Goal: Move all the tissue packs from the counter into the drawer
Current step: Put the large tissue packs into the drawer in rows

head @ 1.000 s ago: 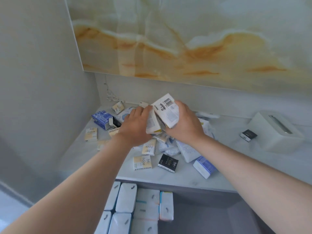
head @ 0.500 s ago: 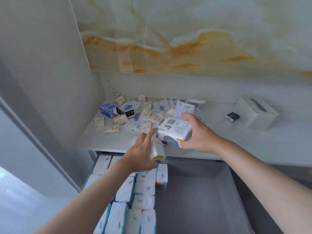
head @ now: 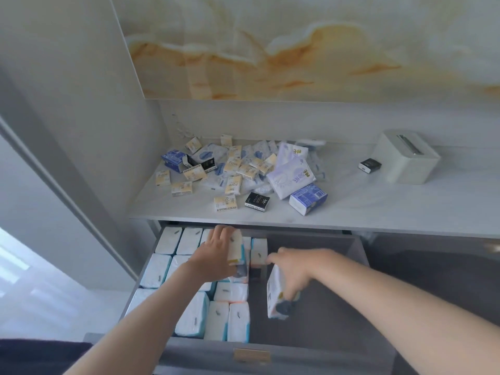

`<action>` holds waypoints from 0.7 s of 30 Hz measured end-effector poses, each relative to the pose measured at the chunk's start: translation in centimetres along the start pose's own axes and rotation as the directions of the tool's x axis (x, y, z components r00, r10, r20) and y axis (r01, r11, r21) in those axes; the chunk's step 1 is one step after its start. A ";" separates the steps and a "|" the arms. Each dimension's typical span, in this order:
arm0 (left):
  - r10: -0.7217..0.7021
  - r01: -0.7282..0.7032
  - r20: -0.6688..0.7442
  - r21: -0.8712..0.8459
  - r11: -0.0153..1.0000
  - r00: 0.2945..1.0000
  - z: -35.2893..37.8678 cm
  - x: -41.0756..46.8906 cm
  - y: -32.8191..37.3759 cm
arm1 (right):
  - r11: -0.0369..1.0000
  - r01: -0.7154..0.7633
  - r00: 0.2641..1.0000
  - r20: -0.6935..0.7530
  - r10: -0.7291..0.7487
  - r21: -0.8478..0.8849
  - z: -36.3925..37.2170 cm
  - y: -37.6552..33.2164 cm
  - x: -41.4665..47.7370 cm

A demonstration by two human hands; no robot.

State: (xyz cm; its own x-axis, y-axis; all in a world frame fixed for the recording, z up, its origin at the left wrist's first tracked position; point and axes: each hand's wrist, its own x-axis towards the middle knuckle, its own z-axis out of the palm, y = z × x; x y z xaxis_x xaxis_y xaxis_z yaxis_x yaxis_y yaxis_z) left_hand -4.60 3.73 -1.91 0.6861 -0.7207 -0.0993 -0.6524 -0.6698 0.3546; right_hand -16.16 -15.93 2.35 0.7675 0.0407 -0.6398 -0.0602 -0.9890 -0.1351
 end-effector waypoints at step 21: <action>0.032 -0.031 0.053 -0.026 0.999 0.998 -0.4 1.6 -0.7 | 0.689 -0.075 0.911 -0.231 0.341 0.721 9.7 -3.1 8.1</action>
State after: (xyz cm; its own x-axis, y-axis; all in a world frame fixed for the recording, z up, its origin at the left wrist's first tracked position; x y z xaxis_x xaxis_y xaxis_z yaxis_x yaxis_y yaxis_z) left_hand -2.91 3.08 -1.91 0.6469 -0.7502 -0.1371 -0.6643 -0.6426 0.3819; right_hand -15.90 -11.13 -9.72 0.8263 -0.3329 -0.4542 -0.5591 -0.5819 -0.5906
